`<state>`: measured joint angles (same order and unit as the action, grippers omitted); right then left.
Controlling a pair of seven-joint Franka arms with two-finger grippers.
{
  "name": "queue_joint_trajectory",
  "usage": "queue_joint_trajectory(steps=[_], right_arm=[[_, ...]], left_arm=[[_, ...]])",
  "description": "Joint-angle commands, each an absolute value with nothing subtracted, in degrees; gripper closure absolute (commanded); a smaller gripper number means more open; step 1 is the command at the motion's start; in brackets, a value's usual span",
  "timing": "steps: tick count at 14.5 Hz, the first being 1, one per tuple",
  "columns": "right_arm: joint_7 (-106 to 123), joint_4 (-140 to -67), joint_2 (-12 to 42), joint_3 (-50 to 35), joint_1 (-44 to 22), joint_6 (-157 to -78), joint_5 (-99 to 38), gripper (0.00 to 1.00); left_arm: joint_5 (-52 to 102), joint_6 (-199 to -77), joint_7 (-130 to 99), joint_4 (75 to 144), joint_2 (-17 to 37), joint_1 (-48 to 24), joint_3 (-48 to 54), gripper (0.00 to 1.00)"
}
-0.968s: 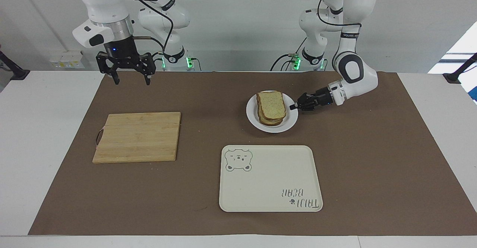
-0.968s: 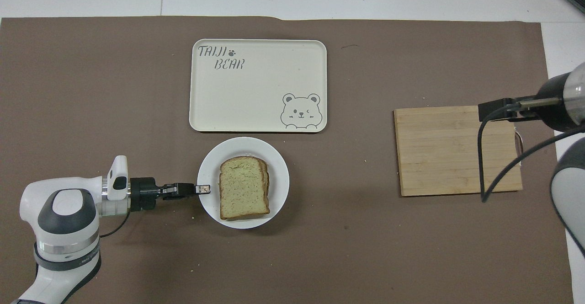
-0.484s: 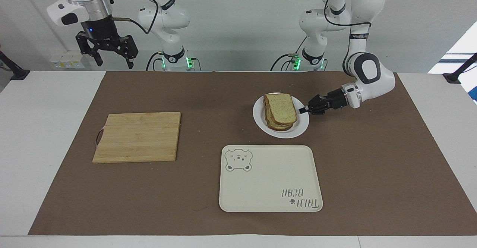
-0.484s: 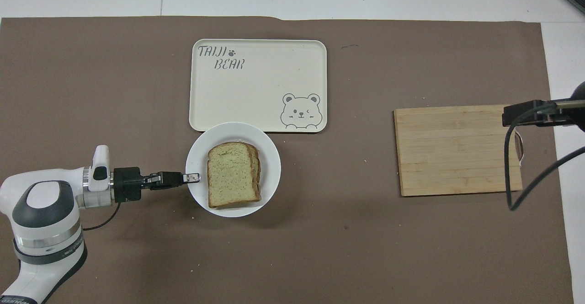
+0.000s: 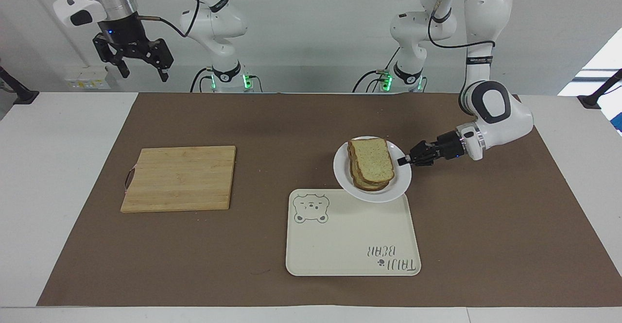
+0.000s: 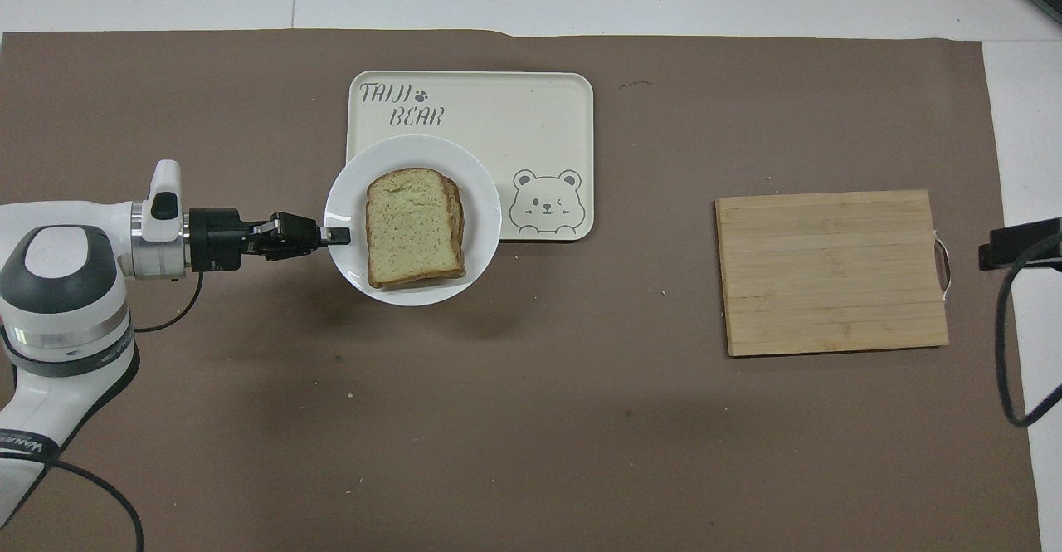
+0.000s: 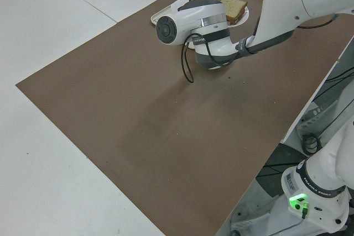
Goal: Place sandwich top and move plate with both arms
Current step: 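Slide the plate with the left gripper onto the bear tray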
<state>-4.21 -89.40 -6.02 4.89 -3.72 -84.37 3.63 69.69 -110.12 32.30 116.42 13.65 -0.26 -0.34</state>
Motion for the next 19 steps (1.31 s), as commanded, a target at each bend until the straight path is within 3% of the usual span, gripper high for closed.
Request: queue_joint_trajectory(steps=[1, 11, 19], right_arm=[[-1.8, -89.9, -6.0, 4.7, -3.0, -84.3, 2.4, 0.0], [-0.3, -92.4, -7.4, 4.6, -3.9, -83.1, 2.4, 0.0], [-0.3, -92.5, -7.4, 4.6, -3.9, -81.1, 2.4, 0.0]], left_arm=[[68.3, -108.1, 27.6, 106.4, 19.8, 0.4, 0.2, 1.0], [67.7, -110.0, 26.5, 85.4, 37.5, 0.4, 0.9, 1.0], [64.4, -114.5, 26.0, 84.1, 38.7, -2.8, 1.5, 1.0]])
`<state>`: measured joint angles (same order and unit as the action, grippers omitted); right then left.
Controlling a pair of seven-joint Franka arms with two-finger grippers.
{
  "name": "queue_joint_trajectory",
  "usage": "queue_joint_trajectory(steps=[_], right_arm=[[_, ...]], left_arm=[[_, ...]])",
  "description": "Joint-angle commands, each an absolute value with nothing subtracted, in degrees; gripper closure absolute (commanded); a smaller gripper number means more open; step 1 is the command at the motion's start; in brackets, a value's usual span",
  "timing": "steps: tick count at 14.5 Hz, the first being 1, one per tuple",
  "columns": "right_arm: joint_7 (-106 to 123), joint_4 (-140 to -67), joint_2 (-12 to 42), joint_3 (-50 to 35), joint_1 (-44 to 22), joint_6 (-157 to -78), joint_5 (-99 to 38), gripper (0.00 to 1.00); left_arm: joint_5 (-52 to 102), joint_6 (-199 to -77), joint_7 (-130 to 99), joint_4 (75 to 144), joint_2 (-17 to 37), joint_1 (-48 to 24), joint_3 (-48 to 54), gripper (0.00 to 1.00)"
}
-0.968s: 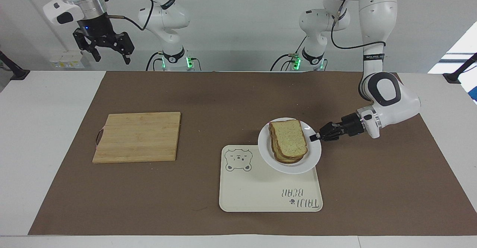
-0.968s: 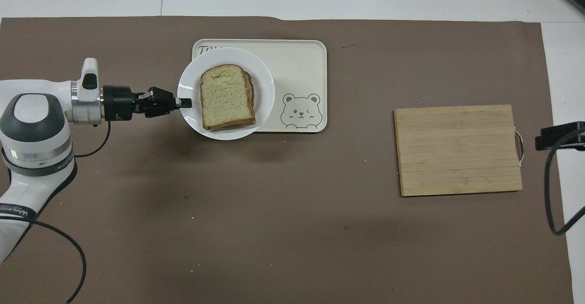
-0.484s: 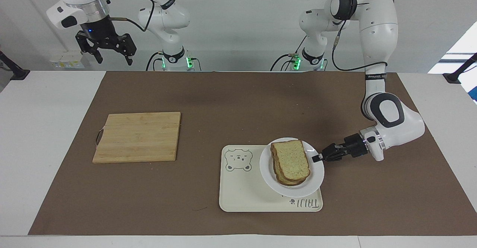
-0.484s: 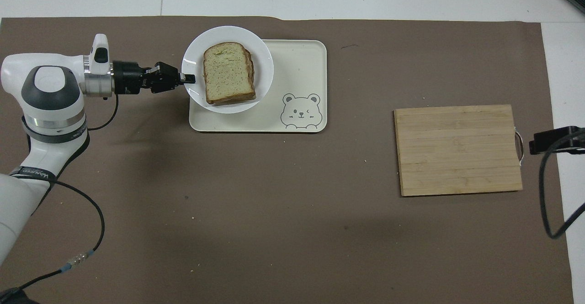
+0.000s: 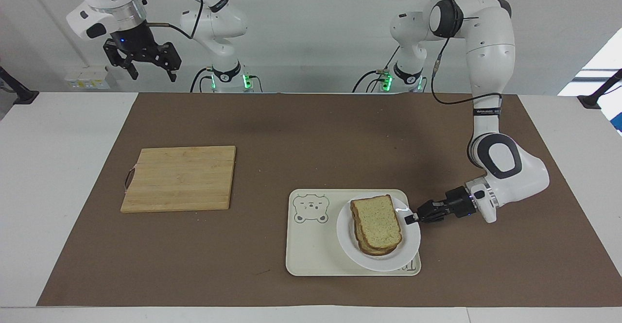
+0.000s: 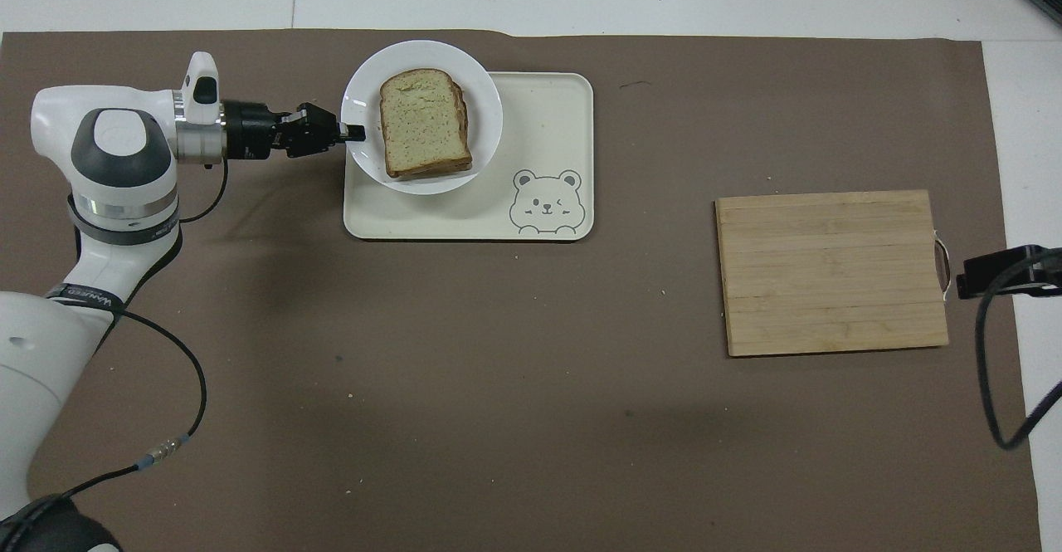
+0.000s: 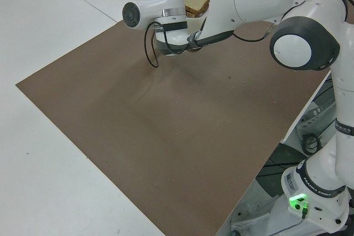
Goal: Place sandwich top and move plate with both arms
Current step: 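Slide the plate with the left gripper onto the bear tray, then open the left gripper to release the plate rim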
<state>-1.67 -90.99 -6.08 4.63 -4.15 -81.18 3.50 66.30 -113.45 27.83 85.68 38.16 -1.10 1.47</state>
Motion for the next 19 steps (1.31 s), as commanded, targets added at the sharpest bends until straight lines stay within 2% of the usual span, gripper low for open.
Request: queue_joint_trajectory(steps=[1, 9, 17, 18, 19], right_arm=[[-0.3, -92.7, -7.6, 4.6, -3.8, -81.2, 2.4, 0.0], [-0.3, -92.8, -7.6, 4.4, -4.0, -82.1, 2.4, 0.0], [-0.2, -92.6, -7.5, 4.2, -4.0, -82.1, 2.4, 0.0], [-0.2, -92.6, -7.5, 4.1, -4.0, -82.1, 2.4, 0.0], [-0.2, -92.7, -7.6, 4.1, -4.0, -81.9, 2.4, 0.0]], left_arm=[[64.3, -114.5, 25.6, 84.3, 38.6, -3.0, 1.5, 1.0], [64.4, -117.8, 24.9, 86.7, 38.1, -7.0, 1.4, 1.0], [61.7, -119.6, 24.3, 89.6, 37.5, -8.0, 1.1, 1.0], [61.5, -119.7, 24.3, 89.6, 37.5, -8.1, 0.9, 0.38], [60.9, -120.0, 24.0, 89.6, 37.4, -8.1, 0.7, 0.0]])
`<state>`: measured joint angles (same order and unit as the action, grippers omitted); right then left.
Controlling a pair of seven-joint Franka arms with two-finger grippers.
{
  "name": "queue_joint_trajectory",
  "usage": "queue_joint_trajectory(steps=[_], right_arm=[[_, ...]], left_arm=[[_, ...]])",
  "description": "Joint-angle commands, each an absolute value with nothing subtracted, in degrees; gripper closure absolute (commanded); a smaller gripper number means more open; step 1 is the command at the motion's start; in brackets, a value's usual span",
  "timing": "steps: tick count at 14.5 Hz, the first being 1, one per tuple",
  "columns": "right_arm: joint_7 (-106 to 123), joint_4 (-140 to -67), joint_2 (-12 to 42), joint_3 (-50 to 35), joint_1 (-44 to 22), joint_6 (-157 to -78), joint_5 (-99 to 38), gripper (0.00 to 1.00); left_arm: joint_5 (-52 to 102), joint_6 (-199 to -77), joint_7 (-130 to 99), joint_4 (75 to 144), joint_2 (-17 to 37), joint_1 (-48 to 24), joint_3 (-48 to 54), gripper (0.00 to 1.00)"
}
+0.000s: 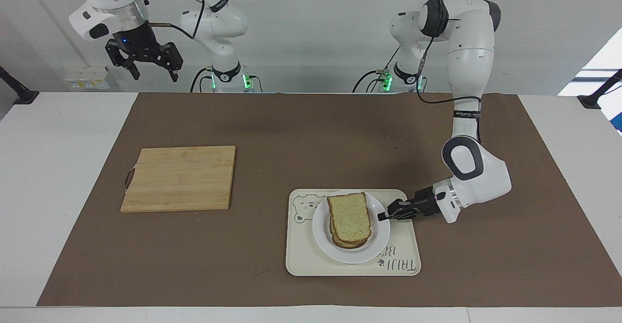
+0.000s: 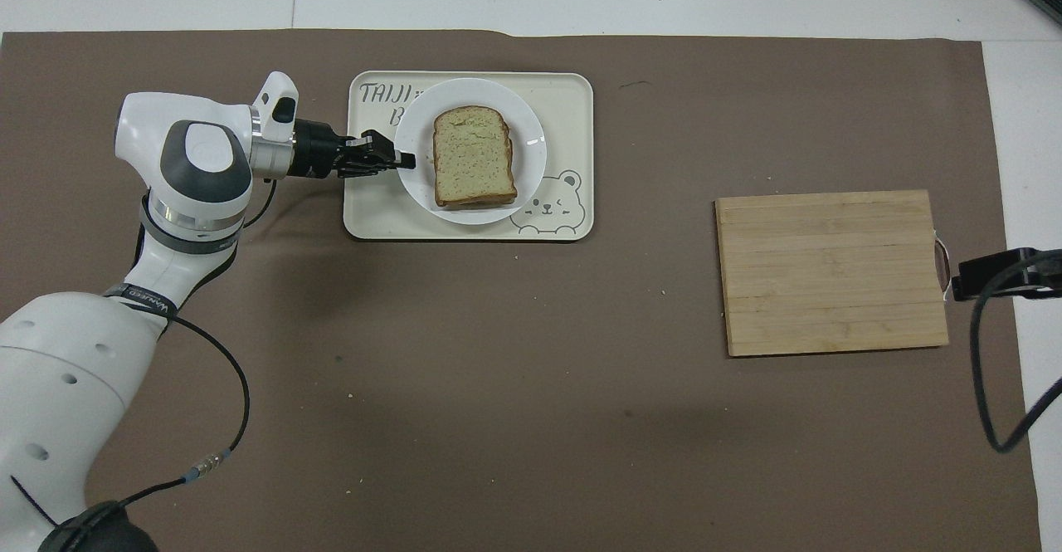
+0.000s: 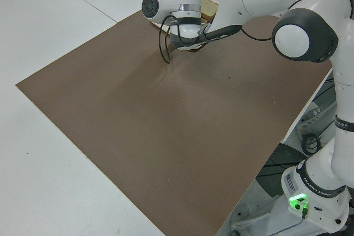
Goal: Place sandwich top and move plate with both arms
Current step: 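Open the left gripper to release the plate rim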
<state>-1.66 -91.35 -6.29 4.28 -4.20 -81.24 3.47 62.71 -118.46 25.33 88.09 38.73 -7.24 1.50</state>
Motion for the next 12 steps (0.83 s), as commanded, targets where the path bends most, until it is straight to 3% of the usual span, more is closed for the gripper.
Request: queue_joint_trajectory(steps=[1, 7, 12], right_arm=[[-0.2, -92.6, -7.6, 4.1, -3.9, -81.8, 2.4, 0.0], [-0.3, -92.7, -7.6, 4.1, -3.9, -81.9, 2.4, 0.0], [-0.3, -92.6, -7.5, 4.0, -4.0, -82.3, 2.4, 0.0]], left_arm=[[60.4, -119.9, 24.0, 89.6, 37.5, -7.7, 0.7, 0.0], [59.3, -119.0, 24.3, 88.4, 37.1, -4.2, 0.1, 0.0], [54.8, -118.5, 21.8, 88.8, 32.5, -4.5, -1.8, 0.0]])
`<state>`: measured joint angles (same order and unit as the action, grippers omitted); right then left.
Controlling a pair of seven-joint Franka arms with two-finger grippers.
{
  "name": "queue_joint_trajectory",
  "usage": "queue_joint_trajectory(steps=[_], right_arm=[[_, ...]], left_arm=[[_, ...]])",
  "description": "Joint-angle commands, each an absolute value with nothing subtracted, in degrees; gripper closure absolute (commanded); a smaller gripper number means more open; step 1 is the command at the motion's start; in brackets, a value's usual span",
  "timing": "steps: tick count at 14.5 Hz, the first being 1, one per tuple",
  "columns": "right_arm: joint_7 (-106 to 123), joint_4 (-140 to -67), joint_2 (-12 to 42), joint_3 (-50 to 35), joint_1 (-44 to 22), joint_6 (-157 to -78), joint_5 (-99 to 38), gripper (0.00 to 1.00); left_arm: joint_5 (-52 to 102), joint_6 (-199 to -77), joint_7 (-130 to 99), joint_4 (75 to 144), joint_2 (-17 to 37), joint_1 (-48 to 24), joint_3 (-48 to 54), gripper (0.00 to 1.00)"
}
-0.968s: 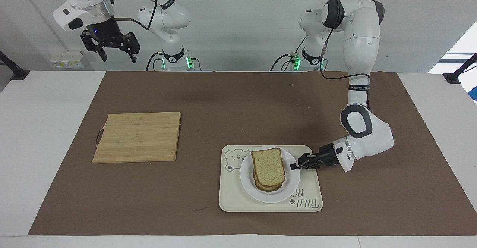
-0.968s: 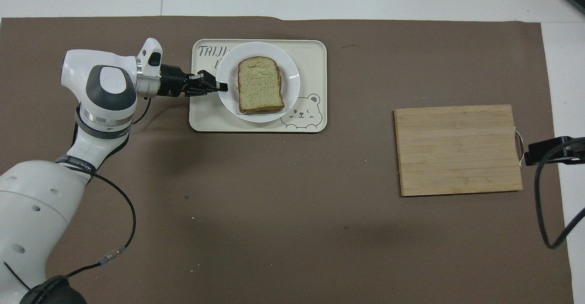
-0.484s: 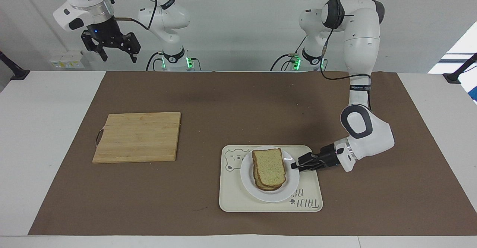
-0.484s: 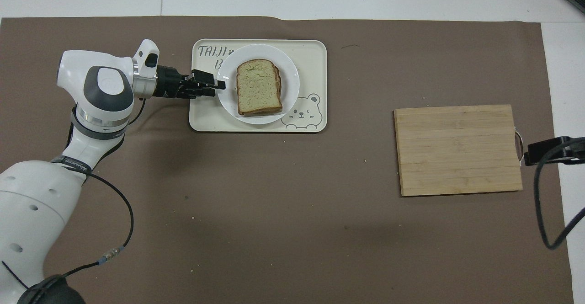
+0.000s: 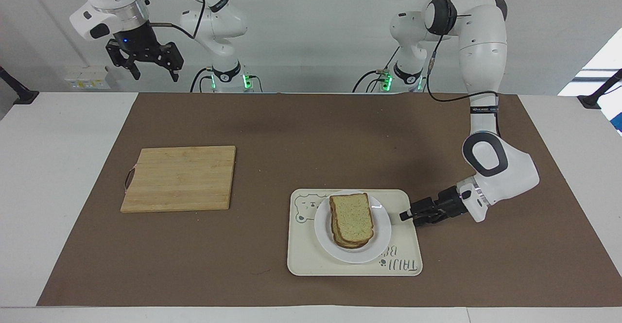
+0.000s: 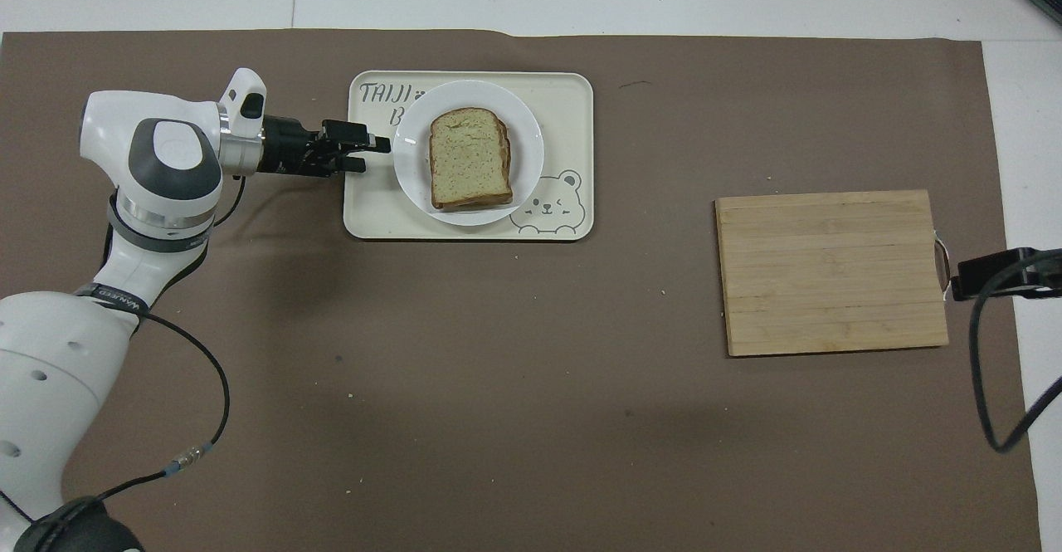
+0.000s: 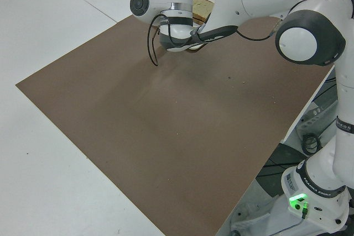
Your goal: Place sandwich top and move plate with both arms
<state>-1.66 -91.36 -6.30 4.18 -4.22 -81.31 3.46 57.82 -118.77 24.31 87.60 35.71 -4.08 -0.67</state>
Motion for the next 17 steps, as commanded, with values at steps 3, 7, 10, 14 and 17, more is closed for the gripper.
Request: queue_joint_trajectory(steps=[3, 7, 10, 14, 17], right_arm=[[-0.3, -92.7, -7.5, 4.0, -4.0, -82.9, 2.5, 0.0], [-0.1, -88.8, -4.2, 4.3, -3.0, -79.7, 2.6, 0.0], [-0.1, -88.9, -4.3, 4.4, -3.2, -80.6, 2.3, 0.0], [-0.2, -89.1, -4.6, 4.4, -3.3, -80.6, 2.4, 0.0], [0.1, -89.3, -4.7, 4.4, -3.7, -80.6, 2.5, 0.0]], left_arm=[[46.6, -117.9, 16.2, 88.8, 28.8, -4.4, -1.9, 0.0], [36.2, -114.9, 12.0, 89.3, 24.5, -4.4, -3.3, 0.0], [24.7, -114.1, 7.6, 88.9, 22.0, -4.4, -3.6, 0.0], [9.4, -112.2, 2.7, 88.6, 17.7, -5.1, -3.6, 0.0], [1.7, -108.1, 2.6, 88.6, 13.3, -5.0, -3.6, 0.0]])
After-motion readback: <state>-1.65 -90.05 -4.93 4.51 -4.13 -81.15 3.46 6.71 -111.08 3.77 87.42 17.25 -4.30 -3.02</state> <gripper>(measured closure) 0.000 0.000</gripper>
